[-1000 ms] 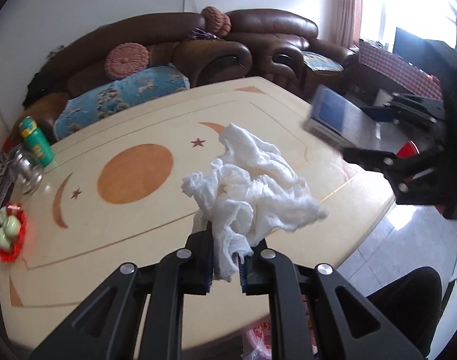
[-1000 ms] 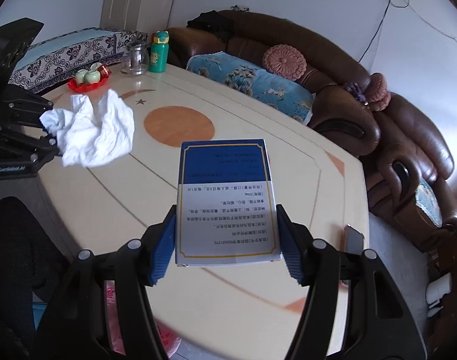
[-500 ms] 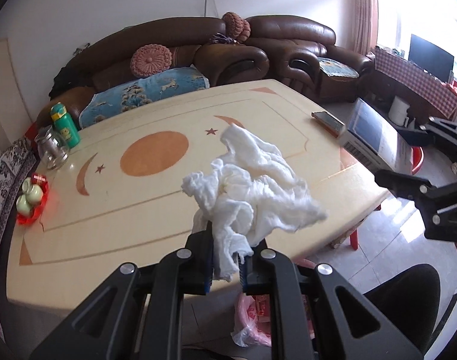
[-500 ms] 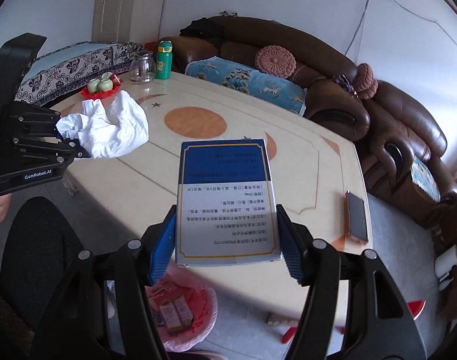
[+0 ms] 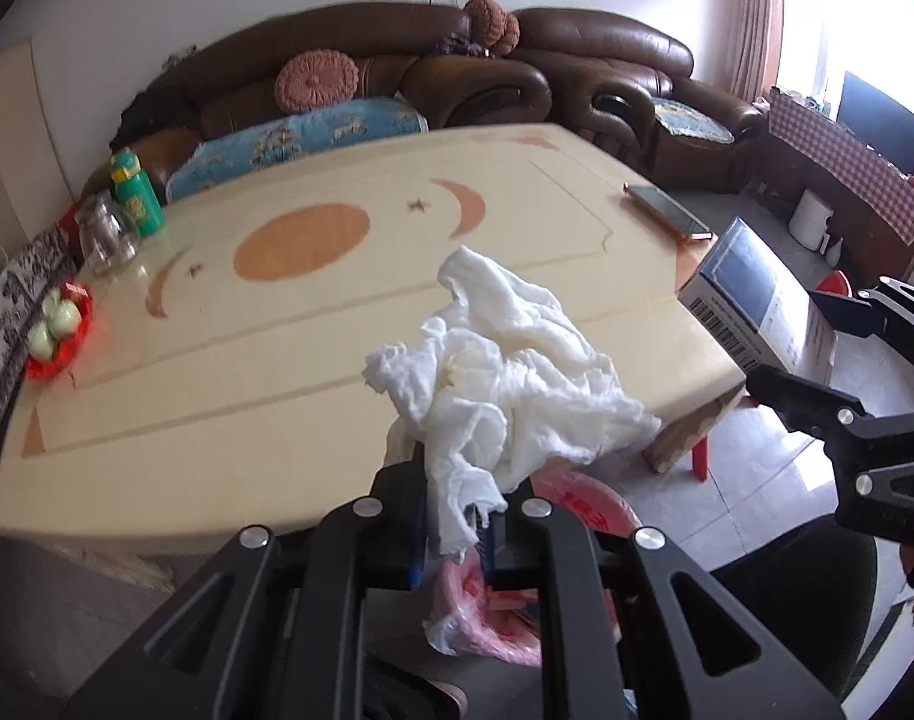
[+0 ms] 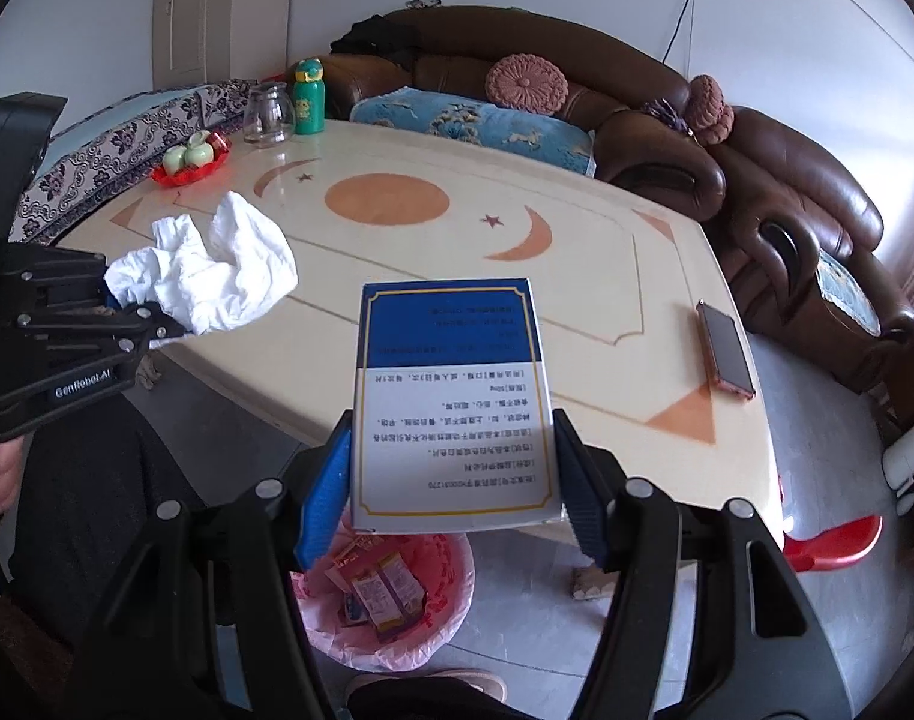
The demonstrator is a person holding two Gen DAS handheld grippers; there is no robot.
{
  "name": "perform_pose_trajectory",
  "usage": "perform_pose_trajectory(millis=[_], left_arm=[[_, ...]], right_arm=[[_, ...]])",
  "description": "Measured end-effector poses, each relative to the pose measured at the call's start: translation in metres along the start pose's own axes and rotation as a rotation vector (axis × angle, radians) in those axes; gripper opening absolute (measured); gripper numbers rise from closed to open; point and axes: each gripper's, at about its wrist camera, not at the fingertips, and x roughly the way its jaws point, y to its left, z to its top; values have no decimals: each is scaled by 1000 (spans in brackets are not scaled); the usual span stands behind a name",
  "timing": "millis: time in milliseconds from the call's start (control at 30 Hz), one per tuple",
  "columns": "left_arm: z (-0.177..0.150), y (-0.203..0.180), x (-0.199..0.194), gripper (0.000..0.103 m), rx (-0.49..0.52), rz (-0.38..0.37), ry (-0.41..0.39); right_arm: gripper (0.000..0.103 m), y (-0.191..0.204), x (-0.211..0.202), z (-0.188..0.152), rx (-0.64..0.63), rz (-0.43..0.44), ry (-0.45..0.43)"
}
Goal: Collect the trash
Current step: 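Carry the tissue and blue box over the pink bin with both tools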
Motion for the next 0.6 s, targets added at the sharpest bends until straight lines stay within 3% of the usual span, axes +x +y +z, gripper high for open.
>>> perform_pose_trajectory(millis=[600], left_arm=[[-63,-19,56,13,12,-11,171]], right_arm=[[61,22,28,-55,19,-9,90]])
